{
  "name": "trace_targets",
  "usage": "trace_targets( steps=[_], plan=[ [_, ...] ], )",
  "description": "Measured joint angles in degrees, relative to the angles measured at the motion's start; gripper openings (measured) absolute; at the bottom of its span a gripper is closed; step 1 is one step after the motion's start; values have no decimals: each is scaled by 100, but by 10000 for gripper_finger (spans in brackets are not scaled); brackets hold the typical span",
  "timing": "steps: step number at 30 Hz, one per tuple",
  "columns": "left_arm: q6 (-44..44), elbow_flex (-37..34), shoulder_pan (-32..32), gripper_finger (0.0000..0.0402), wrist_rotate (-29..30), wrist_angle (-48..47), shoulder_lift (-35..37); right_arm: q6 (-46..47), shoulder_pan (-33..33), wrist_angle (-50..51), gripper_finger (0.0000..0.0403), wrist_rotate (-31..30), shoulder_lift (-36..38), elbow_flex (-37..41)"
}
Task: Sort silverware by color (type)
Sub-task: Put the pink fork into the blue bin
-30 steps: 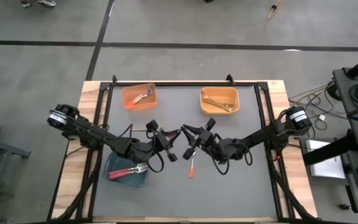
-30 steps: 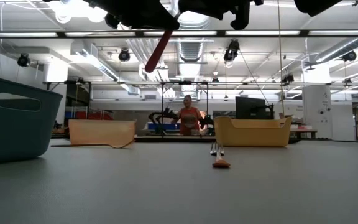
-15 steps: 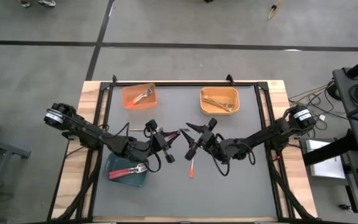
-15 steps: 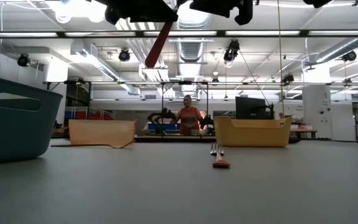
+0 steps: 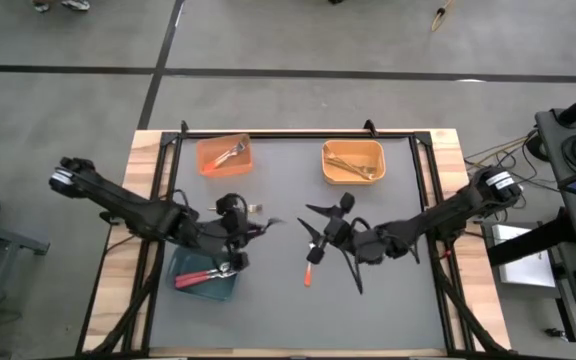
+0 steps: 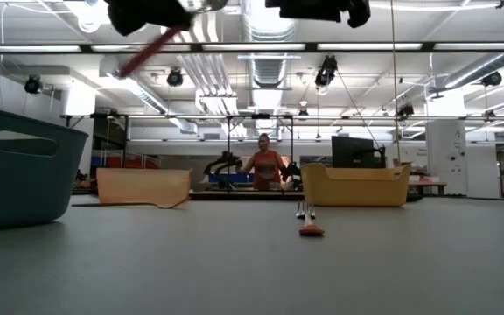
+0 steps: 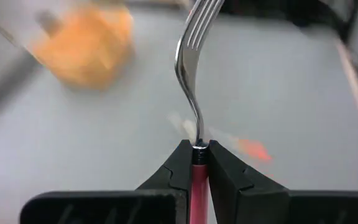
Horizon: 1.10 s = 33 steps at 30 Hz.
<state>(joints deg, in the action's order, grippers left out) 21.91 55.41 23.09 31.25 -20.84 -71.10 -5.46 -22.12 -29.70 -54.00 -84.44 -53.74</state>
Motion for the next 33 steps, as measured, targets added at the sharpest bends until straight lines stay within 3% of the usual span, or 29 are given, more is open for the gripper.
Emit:
trace_targets(
  steps=[7, 11, 19, 33],
  plan=[
    [1470, 1672, 425, 14, -2282, -3820, -45, 499, 1, 1269, 168, 0, 306, 2],
    [1924, 2080, 591, 14, -2841, -5035, -119, 552, 1, 1327, 164, 1, 332, 2],
    [2200, 1432, 602, 14, -3467, -5102, -141, 795, 1, 1612, 165, 31, 323, 2],
    [2681, 13, 603, 15, -4434, -4106, -179, 844, 1, 1749, 163, 17, 310, 11]
  ],
)
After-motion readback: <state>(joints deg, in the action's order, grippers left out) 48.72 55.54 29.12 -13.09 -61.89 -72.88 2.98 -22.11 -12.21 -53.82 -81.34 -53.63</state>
